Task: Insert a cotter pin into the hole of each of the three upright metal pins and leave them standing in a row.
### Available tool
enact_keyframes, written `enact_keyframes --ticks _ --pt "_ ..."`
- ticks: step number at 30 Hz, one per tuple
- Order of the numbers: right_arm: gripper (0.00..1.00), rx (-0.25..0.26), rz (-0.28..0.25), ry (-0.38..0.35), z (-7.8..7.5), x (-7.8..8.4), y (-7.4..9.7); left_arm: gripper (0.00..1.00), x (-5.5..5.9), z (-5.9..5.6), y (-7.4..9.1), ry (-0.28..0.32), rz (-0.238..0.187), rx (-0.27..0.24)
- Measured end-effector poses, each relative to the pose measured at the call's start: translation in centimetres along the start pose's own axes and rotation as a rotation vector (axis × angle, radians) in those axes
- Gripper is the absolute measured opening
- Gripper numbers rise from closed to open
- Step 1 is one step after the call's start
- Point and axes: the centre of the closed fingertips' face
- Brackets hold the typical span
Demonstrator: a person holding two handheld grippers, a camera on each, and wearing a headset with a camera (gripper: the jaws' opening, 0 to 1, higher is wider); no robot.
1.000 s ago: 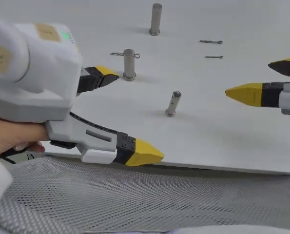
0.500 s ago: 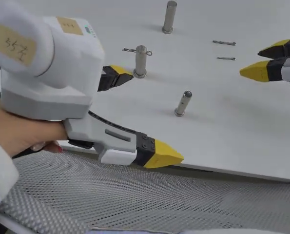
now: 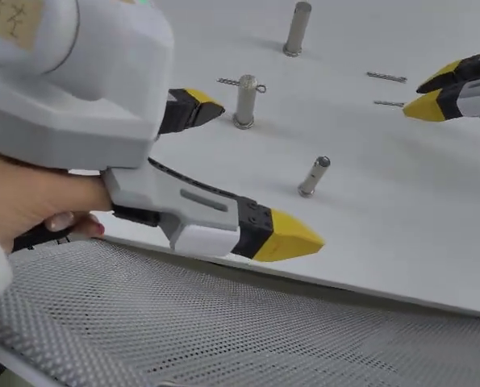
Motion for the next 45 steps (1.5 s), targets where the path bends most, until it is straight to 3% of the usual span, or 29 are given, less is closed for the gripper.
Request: enact_keyframes --ticks 8,12,17,21,45 --pt "0.11 0.003 0.104 0.088 -0.4 1.1 -1.1 0.99 1.0 0.6 0.2 0.001 0.018 -0.006" --pt "0.11 -0.004 0.113 0.116 -0.8 1.0 -1.4 0.99 1.4 0.7 0.5 0.000 0.033 -0.014" --pt "0.10 -0.011 0.126 0.119 -1.1 0.9 -1.8 0.99 1.1 1.2 0.6 0.033 0.009 -0.042" --pt "0.07 -0.019 0.136 0.125 -1.2 1.0 -2.0 0.95 0.8 1.2 0.7 0.045 -0.005 -0.039" --pt "0.00 -0.121 0.202 0.204 -0.3 0.8 -2.2 0.94 1.8 0.5 0.6 0.064 0.026 -0.018"
Point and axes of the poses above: the centre of the closed fingertips' face, and the gripper's own axes: y roughly backward along the fingers, z roughly to its left, x roughly out of its underside, and after that the axes turned 10 degrees about -z, right-handed
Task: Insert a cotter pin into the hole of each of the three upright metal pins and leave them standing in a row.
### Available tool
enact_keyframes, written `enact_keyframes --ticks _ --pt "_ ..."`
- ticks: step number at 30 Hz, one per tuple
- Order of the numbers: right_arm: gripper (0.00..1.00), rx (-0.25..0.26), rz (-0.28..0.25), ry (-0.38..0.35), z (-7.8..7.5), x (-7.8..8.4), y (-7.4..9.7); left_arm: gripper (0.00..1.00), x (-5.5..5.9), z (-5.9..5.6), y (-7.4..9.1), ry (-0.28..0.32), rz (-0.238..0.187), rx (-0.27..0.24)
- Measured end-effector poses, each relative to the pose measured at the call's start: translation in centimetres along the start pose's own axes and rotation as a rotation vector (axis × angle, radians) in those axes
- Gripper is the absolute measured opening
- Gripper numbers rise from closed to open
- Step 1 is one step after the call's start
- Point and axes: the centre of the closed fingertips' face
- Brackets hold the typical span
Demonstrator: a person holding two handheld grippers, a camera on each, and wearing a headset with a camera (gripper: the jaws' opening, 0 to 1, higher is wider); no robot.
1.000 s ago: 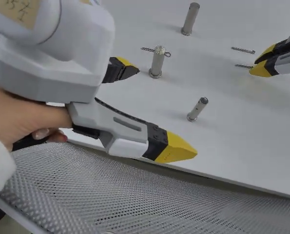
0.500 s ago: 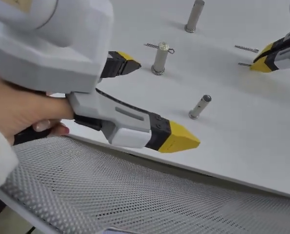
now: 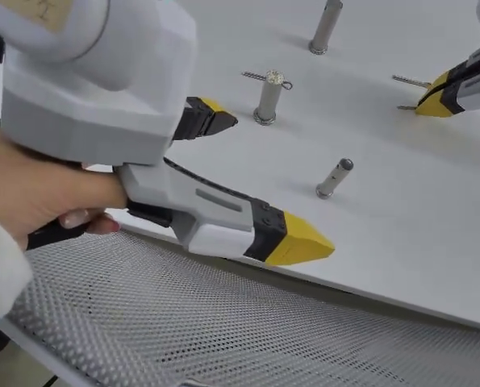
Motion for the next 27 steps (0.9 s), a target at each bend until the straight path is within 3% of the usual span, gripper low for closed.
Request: enact_keyframes --ticks 10,18,21,27 --pt "0.00 0.012 0.040 0.081 -0.4 0.2 -0.2 0.92 0.3 -0.3 -0.1 0.010 0.019 0.010" --pt "0.00 0.054 0.033 0.046 -0.8 0.2 -0.2 0.92 0.4 -0.6 -0.2 -0.001 0.028 0.020" --pt "0.00 0.062 0.044 0.066 -1.0 0.4 -0.2 0.90 0.3 -0.6 -0.2 -0.002 0.029 0.021" --pt "0.00 0.089 0.017 0.057 -1.2 -0.1 0.7 0.90 -0.4 -0.8 -0.3 0.003 -0.005 0.024"
Point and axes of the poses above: the centre of the closed fingertips' face, and the gripper's own axes: y roughly backward along the fingers, z roughly to its left, x roughly out of its underside, and after that the axes turned 10 degrees about -z, right-handed
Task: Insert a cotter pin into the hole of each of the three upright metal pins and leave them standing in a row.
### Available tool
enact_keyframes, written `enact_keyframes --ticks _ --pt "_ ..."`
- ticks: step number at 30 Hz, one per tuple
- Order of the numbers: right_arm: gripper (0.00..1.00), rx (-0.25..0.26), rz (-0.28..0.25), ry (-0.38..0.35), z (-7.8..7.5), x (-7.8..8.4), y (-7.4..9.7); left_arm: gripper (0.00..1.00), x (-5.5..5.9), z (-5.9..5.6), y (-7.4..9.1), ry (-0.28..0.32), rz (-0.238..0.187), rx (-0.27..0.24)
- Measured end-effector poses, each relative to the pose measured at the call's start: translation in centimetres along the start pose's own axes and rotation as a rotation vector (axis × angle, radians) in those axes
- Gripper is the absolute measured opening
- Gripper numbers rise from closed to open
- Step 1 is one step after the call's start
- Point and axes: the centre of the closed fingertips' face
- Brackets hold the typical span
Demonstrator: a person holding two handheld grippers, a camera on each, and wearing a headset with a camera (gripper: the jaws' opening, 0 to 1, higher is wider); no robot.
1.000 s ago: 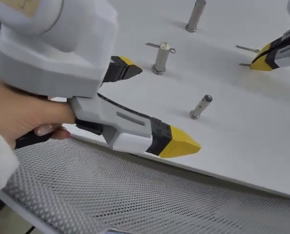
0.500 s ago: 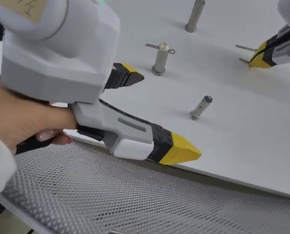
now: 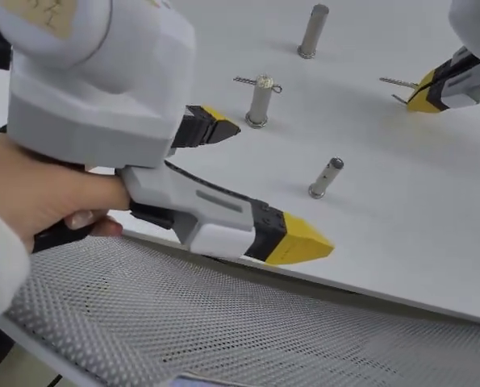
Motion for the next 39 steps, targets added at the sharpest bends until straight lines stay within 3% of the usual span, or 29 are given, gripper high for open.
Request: enact_keyframes --ticks 11,13,18,20,24,27,39 --pt "0.00 0.054 -0.072 0.082 0.4 -2.0 3.0 0.82 -0.8 0.1 -0.3 0.035 -0.029 -0.006" --pt "0.00 0.073 -0.100 0.096 1.5 -2.7 4.0 0.81 -1.0 0.2 -0.3 0.042 -0.035 -0.010" --pt "0.00 0.107 -0.156 0.124 2.0 -3.8 4.6 0.76 -1.6 0.3 -0.8 0.060 -0.051 -0.004" --pt "0.00 0.120 -0.178 0.143 3.5 -4.5 5.2 0.75 -1.9 0.3 -1.2 0.062 -0.050 0.003" --pt "0.00 0.144 -0.215 0.175 4.4 -5.6 5.9 0.72 -2.6 0.4 -1.9 0.075 -0.058 0.014" --pt "0.00 0.142 -0.269 0.169 5.6 -6.6 6.3 0.68 -3.2 0.4 -2.4 0.100 -0.077 0.025" --pt "0.00 0.115 -0.361 0.232 9.6 -9.6 6.9 0.57 -4.4 0.8 -3.5 0.162 -0.109 0.045"
Point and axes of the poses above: the centre of the closed fingertips' face, and the gripper's own axes: y roughly backward along the fingers, z roughly to its left, x roughly out of its underside, and after that the axes turned 10 degrees about -z, right-handed
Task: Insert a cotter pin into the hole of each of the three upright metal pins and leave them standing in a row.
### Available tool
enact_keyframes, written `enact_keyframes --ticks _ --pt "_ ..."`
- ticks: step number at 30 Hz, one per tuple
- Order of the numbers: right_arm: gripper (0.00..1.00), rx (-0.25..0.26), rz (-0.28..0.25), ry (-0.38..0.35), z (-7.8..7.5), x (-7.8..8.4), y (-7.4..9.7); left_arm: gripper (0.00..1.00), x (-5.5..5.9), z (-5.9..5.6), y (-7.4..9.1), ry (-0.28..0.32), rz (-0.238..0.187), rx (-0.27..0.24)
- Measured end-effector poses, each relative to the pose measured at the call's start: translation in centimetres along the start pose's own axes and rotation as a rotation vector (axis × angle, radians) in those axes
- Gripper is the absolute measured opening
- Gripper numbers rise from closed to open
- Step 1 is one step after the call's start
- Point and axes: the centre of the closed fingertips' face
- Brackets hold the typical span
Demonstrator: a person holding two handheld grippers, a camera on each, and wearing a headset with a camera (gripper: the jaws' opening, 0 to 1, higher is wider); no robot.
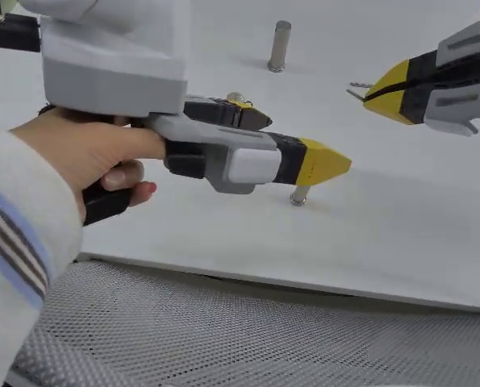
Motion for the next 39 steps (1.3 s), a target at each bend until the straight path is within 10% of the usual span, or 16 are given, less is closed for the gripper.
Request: enact_keyframes --ticks 20,39 --pt "0.00 -0.096 -0.044 0.109 3.9 -3.0 -0.9 0.16 0.0 -0.5 -0.3 0.121 -0.013 0.055" --pt "0.00 -0.098 -0.069 0.103 4.7 -4.1 -1.0 0.00 0.3 0.0 -0.4 0.196 -0.045 0.037"
Point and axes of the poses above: the centre of the closed fingertips' face, and the gripper's own axes: y roughly backward along the fingers, z roughly to its left, x roughly out of its underside, and after that the axes turned 10 degrees about -z, right-handed
